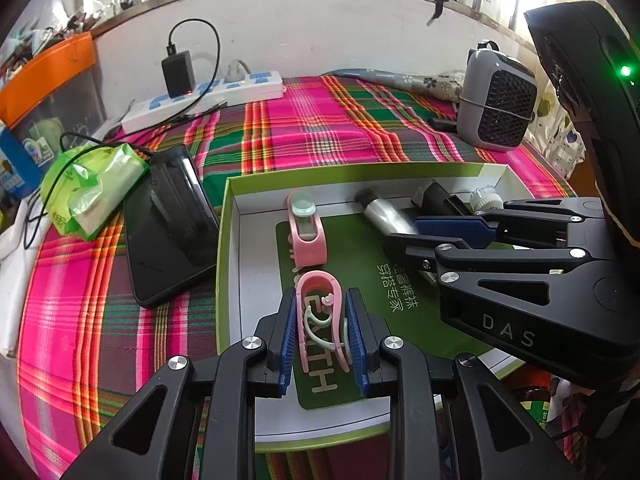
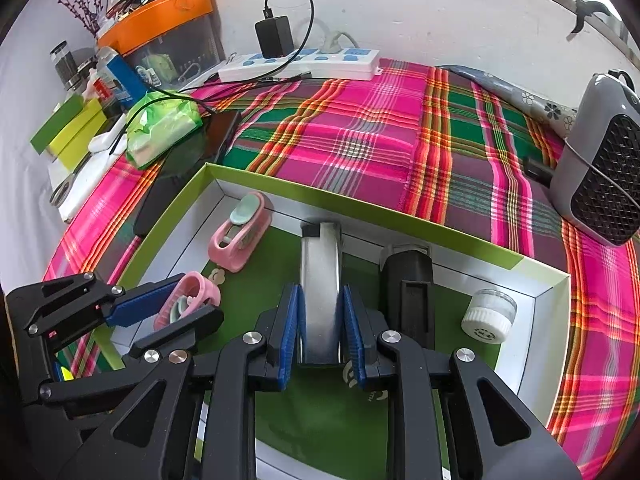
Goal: Organize rigid objects
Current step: 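Lower and release silver lighter with right tool while left tool releases pink clip, then move right tool to white charger while left tool moves to blue USB stick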
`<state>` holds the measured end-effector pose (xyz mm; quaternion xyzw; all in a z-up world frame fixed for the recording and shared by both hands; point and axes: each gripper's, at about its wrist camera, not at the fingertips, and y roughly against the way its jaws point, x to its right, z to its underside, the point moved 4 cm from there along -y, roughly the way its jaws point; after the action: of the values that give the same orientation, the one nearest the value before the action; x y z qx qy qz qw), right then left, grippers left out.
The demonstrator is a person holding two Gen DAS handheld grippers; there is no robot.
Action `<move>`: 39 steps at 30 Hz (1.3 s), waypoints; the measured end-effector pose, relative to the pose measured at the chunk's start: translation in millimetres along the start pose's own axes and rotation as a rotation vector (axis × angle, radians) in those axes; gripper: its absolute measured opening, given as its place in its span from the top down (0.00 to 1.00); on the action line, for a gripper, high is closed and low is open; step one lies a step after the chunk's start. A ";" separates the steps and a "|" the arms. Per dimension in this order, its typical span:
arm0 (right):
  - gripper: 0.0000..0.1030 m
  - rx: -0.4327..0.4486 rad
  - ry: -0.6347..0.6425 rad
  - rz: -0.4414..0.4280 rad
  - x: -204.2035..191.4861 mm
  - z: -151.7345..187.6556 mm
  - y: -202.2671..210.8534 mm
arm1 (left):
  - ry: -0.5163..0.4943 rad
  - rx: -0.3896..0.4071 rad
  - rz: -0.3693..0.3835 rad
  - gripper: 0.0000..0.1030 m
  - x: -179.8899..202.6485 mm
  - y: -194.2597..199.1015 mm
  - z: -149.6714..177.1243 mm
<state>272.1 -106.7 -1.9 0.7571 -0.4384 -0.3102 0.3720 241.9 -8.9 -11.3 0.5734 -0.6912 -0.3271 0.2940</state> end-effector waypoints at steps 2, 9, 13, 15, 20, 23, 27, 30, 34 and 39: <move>0.76 0.000 -0.005 -0.002 0.0 -0.3 0.0 | 0.001 0.000 0.002 0.78 -0.2 -0.1 0.0; 0.76 0.000 -0.006 0.002 -0.9 -0.3 -0.1 | 0.001 -0.001 0.003 0.77 -0.3 0.2 -0.1; 0.76 0.003 -0.010 0.004 -1.1 -0.2 0.3 | -0.001 -0.001 0.004 0.76 -0.1 0.3 -0.1; 0.70 0.004 -0.011 0.001 -1.3 -0.2 1.0 | 0.000 -0.001 0.008 0.75 -0.1 0.6 0.1; 0.65 0.013 0.002 0.007 -4.5 -0.5 3.5 | -0.003 -0.001 0.009 0.74 1.2 1.1 0.7; 0.65 0.017 -0.002 0.007 -4.8 -0.7 5.3 | 0.000 -0.002 0.010 0.73 1.3 1.6 0.8; 0.65 0.031 -0.010 0.008 -4.6 -0.3 10.9 | 0.013 0.000 0.025 0.69 0.2 4.9 1.5; 0.65 0.040 -0.015 0.010 -4.6 0.9 15.9 | 0.014 0.001 0.022 0.68 0.4 7.2 2.5; 0.65 0.053 -0.023 0.011 -6.0 2.9 22.5 | 0.014 0.012 0.021 0.68 1.0 13.9 3.7; 0.65 0.078 -0.037 0.018 -6.2 7.0 34.9 | 0.027 0.034 0.033 0.67 -0.5 25.1 5.0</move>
<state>248.8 -115.0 24.4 0.7612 -0.4638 -0.3034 0.3367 223.0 -4.6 5.4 0.5711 -0.7020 -0.3027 0.2989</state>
